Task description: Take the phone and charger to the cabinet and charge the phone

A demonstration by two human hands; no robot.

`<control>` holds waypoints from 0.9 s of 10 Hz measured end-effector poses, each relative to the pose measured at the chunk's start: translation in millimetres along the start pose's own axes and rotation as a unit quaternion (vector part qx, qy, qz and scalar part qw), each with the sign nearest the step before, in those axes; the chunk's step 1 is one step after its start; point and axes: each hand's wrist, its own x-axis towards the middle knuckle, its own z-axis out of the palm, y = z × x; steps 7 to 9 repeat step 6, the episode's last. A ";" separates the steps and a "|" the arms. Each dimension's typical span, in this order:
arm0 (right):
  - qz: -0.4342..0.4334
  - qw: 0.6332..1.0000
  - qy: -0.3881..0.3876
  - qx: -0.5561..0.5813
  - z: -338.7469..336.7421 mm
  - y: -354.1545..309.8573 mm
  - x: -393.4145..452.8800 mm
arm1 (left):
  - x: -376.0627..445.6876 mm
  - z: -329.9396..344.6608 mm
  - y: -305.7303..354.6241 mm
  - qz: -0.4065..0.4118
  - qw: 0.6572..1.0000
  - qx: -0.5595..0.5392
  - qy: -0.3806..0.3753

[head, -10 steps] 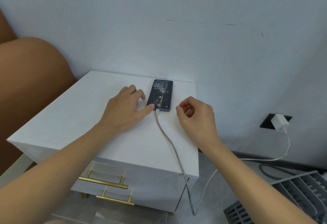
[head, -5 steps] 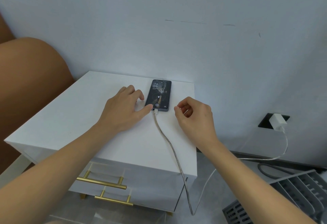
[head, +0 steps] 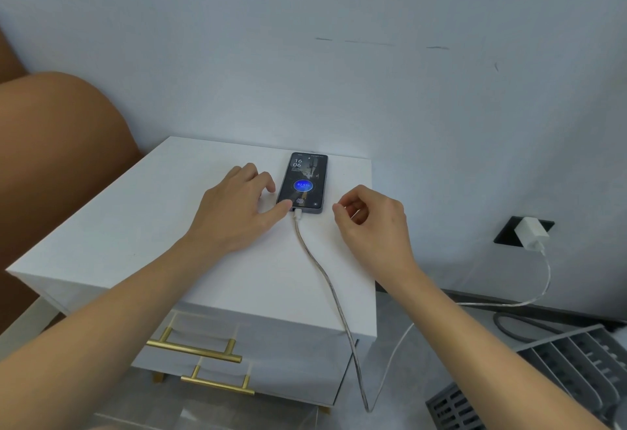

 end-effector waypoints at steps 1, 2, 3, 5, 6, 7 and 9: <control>0.003 1.000 0.000 -0.001 -0.9 -0.8 -0.2 | 0.1 -0.4 0.4 -0.001 1.000 0.002 0.000; 0.004 1.000 -0.004 0.001 -1.6 -0.3 -0.3 | 0.2 0.2 0.1 -0.001 1.000 0.003 -0.003; 0.008 1.000 -0.005 0.013 -2.4 -0.8 -1.7 | 0.1 0.0 0.0 -0.001 1.000 0.002 -0.003; 0.059 0.992 -0.056 0.094 -16.7 -9.0 -4.3 | 0.4 0.4 0.4 0.000 1.000 0.005 -0.004; 0.080 0.980 -0.100 0.155 -41.9 -15.8 -2.2 | 0.7 -0.1 0.5 -0.003 1.000 0.004 -0.002; 0.080 0.980 -0.100 0.155 -41.9 -15.8 -2.2 | 0.7 -0.1 0.5 -0.003 1.000 0.004 -0.002; 0.080 0.980 -0.100 0.155 -41.9 -15.8 -2.2 | 0.7 -0.1 0.5 -0.003 1.000 0.004 -0.002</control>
